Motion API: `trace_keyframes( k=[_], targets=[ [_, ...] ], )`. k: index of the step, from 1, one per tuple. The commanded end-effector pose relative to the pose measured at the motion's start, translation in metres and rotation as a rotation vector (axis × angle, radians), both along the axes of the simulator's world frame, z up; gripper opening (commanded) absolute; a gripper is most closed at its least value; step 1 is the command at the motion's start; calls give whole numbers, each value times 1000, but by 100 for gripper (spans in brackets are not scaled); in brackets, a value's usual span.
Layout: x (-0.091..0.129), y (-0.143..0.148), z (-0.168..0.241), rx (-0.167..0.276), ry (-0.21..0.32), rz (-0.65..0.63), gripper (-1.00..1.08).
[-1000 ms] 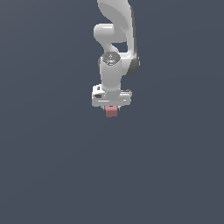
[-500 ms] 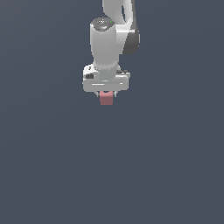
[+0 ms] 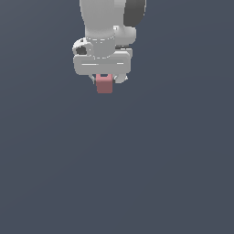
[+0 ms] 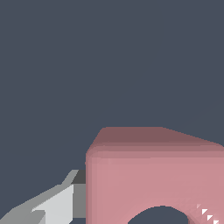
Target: Pick up the object and move it to a goal position.
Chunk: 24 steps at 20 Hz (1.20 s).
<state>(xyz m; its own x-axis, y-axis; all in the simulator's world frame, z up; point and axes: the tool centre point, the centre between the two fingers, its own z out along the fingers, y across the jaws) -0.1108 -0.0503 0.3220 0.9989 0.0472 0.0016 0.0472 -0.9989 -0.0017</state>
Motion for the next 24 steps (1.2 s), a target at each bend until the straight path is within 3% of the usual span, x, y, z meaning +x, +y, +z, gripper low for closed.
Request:
trace_keyframes(
  k=[1,13,24],
  targets=[
    [-1,-6,25,0,1,0,-100],
    [2,-32,135,-1,1,0,-100],
    [5,-43,181,-2,2,0,-100]
  ],
)
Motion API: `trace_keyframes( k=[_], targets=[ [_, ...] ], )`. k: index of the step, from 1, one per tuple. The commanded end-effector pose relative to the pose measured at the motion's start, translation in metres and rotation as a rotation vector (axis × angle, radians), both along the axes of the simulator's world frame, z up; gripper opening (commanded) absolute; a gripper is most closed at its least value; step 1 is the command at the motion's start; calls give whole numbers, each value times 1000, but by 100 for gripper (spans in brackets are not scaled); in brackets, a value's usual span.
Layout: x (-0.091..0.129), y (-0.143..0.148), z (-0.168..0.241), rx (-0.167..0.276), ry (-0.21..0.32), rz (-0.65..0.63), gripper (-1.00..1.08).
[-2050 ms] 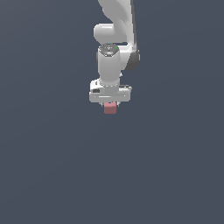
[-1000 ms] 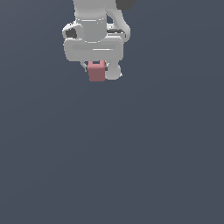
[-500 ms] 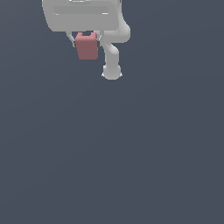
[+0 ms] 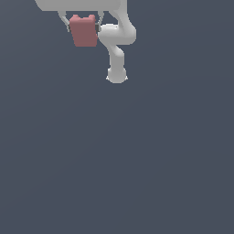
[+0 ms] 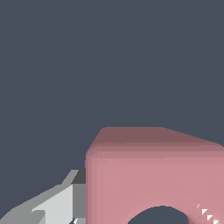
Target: Pick up the object and move it to a goal position.
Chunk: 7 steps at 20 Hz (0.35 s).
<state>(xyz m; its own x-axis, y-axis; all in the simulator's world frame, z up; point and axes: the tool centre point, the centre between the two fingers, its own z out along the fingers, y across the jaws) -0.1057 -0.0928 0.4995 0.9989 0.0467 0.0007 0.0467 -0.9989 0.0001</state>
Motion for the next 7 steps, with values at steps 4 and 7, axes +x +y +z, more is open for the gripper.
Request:
trace_keyframes(
  k=[4,7],
  targets=[
    [1,-2,8,0,1,0,-100],
    [1,-2,8,0,1,0,-100]
  ],
)
